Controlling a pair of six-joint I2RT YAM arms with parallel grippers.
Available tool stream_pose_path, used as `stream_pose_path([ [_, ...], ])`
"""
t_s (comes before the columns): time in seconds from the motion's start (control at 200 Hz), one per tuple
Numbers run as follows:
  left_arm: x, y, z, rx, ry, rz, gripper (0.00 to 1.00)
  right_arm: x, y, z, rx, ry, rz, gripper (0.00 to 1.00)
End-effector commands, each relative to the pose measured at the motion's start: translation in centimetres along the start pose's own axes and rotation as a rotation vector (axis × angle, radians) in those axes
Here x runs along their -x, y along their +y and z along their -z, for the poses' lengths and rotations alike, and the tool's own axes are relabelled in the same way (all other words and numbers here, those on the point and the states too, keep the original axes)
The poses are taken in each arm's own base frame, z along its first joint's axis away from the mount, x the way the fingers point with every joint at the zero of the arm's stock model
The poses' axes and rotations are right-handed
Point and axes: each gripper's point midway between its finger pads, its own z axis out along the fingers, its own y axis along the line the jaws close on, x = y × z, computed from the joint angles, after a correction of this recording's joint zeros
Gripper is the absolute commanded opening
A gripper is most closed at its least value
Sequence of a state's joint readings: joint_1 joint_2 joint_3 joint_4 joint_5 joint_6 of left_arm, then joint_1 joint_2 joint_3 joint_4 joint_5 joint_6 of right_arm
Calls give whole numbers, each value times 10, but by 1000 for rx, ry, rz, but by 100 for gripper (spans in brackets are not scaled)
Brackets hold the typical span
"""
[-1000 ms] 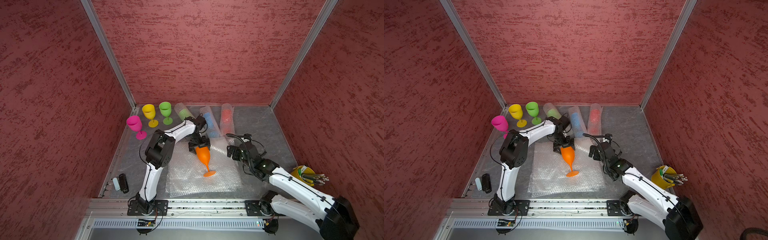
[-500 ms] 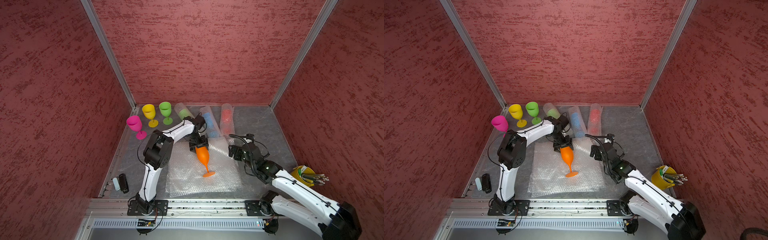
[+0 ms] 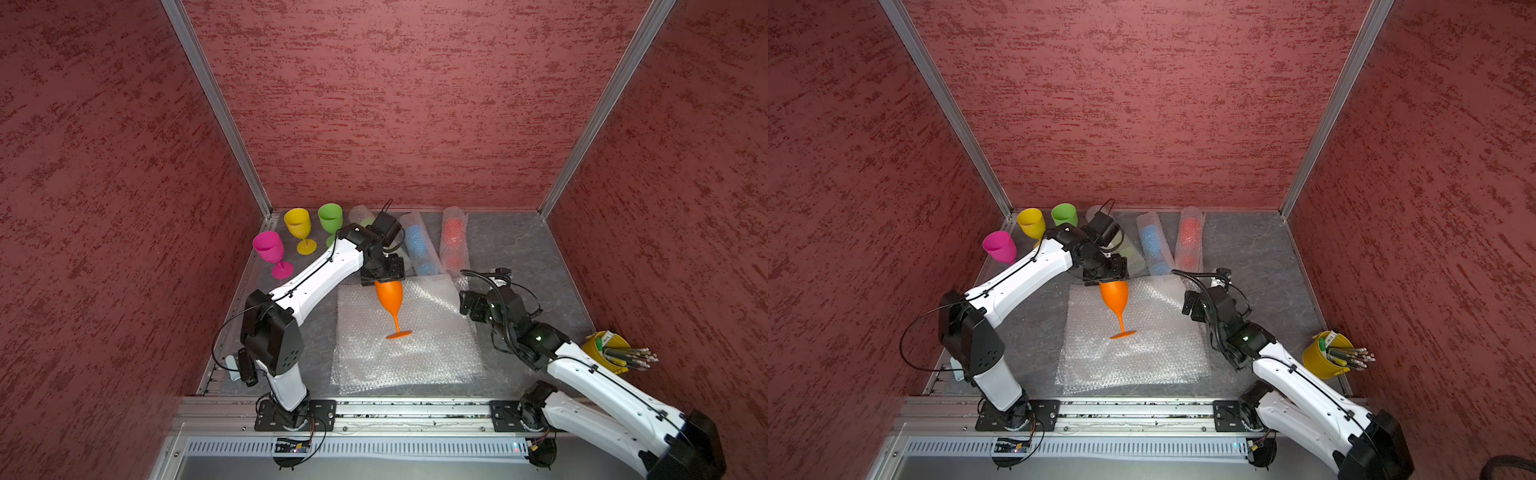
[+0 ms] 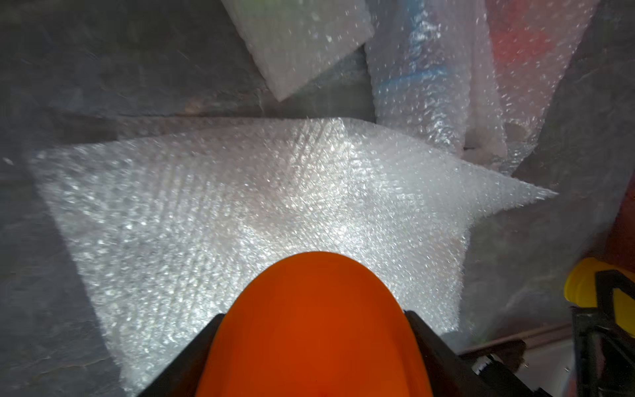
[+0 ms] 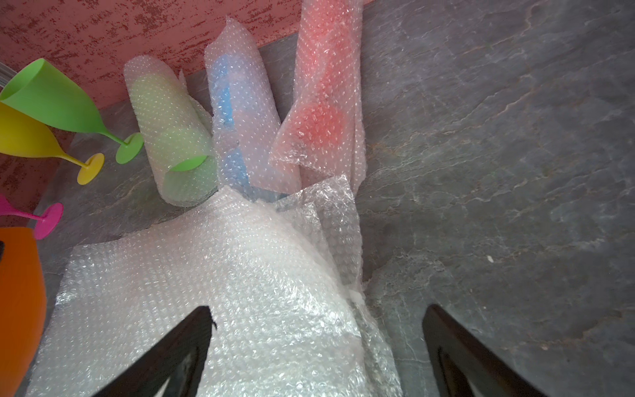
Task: Unpack wine glasses from bubble wrap
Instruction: Pick up the wine glass from the bubble wrap, then place the wine glass at the center of the board.
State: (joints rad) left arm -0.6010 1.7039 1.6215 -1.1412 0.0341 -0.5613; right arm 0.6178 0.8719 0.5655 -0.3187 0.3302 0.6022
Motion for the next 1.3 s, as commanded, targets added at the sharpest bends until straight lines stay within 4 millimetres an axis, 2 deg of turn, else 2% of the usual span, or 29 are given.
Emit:
stream_pose_path([
  [0.0,23,26,19,123,-185,-68,77,19,1,7,2,-71,10,97],
  [0.15,49,41,42,165,-378,-89,75,25,4,12,18,-103,7,97],
  [0.281,76,64,58,184,-528,-17,73,28,8,11,36,-107,4,97],
  [0.451,118,96,67,207,-783,33,68,28,15,8,71,-107,-5,97],
  [0.536,138,105,72,227,-891,29,69,28,20,9,103,-113,-20,97],
  [0.827,185,103,56,258,-1074,-66,71,28,23,6,114,-116,-15,97],
  [1.077,213,130,24,342,-1054,-83,73,29,23,0,91,-115,13,97],
  [1.292,219,162,20,387,-1050,-21,73,32,23,-4,78,-129,24,97],
])
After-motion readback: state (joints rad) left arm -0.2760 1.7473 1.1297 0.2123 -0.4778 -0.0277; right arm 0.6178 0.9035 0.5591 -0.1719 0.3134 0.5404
